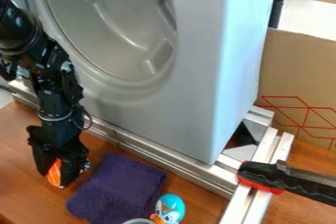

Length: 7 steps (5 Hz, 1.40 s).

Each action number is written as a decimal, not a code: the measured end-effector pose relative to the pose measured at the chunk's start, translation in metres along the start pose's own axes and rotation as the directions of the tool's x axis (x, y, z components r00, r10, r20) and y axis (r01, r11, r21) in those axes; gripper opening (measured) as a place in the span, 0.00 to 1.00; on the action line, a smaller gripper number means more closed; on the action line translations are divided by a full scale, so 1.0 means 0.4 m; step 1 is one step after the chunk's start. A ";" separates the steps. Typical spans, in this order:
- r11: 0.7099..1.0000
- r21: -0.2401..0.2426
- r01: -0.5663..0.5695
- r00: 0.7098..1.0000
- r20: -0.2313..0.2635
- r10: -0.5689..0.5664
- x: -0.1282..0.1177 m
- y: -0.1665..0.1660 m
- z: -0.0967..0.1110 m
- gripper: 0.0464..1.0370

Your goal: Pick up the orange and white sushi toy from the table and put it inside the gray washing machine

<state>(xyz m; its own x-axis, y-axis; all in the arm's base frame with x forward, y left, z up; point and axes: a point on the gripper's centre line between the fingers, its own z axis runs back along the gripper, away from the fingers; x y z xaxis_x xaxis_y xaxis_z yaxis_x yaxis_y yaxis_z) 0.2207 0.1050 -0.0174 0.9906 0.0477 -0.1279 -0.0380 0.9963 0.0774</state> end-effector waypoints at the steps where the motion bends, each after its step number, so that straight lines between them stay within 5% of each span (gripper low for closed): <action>1: 0.999 0.024 -0.031 0.997 0.071 0.029 -0.006 0.007 0.073 0.55; 2: 0.996 0.056 -0.063 0.992 0.113 0.056 -0.017 -0.015 0.164 0.55; 3: 0.993 0.038 -0.116 0.971 0.213 0.105 -0.063 -0.027 0.292 0.55; 5: 0.998 0.026 -0.055 0.933 0.358 0.043 0.050 -0.005 0.431 0.55; 7: 0.999 -0.048 -0.010 0.950 0.312 0.025 0.177 0.029 0.367 0.55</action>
<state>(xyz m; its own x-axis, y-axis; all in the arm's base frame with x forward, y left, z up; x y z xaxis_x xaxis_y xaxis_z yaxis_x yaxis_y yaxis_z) 0.3096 0.1095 0.1197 0.9809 0.0474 0.1885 -0.0541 0.9981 0.0309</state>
